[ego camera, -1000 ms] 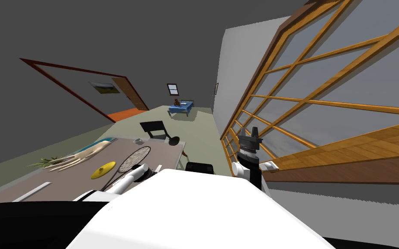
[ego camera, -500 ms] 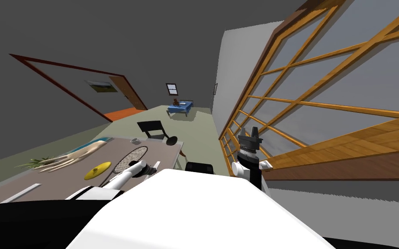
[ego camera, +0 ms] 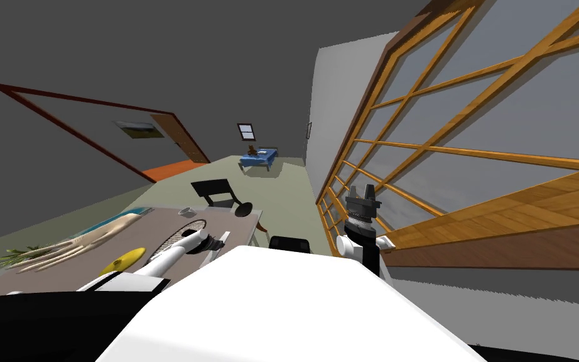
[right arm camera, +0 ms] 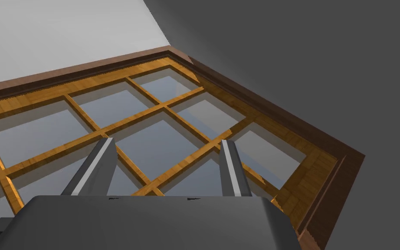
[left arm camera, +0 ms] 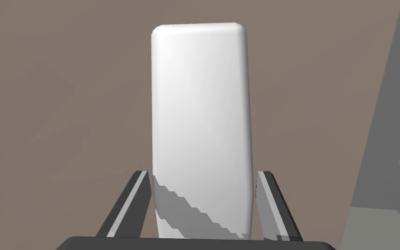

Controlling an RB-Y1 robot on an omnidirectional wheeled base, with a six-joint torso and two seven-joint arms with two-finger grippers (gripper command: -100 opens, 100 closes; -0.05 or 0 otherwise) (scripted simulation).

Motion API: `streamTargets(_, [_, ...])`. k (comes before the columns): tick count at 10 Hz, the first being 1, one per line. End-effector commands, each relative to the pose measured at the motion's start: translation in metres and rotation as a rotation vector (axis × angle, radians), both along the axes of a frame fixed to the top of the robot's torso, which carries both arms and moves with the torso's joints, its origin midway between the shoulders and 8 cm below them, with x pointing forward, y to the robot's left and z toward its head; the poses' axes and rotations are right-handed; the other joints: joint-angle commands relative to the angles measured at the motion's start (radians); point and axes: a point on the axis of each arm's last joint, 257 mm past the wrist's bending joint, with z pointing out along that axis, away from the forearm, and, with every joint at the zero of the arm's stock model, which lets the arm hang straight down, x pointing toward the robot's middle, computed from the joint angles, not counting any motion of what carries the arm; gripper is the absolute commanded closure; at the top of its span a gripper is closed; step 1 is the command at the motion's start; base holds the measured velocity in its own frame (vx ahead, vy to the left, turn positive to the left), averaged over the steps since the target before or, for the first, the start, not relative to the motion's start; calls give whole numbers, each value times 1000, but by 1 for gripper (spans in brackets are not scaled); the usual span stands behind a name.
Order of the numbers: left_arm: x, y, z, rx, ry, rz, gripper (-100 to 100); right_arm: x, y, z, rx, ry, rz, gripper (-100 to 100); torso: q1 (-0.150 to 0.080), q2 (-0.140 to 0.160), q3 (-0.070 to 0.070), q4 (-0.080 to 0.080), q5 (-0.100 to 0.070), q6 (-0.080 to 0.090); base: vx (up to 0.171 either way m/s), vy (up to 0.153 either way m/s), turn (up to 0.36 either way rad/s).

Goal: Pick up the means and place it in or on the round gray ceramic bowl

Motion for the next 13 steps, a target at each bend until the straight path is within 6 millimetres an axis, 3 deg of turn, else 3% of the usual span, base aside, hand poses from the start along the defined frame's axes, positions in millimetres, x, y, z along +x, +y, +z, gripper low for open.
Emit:
streamTargets(1, [-8, -6, 0, -29, 21, 27, 100, 0, 0, 0, 0, 0, 0, 0, 0, 0, 0, 0, 0, 0, 125, 77, -73])
streamTargets(4, [-20, -14, 4, -74, 56, 70, 100, 0, 0, 0, 0, 0, 0, 0, 5, 0, 0, 0, 2, -1, 139, 91, -80])
streamTargets(9, [3, 14, 48, -69, 46, 107, 100, 0, 0, 0, 0, 0, 0, 0, -8, -1, 0, 1, -1, 2, 135, -45, -85])
streamTargets(13, [11, 26, 77, -78, 60, 137, 100, 0, 0, 0, 0, 0, 0, 0, -6, -3, -1, 1, -1, 2, 160, -27, -97])
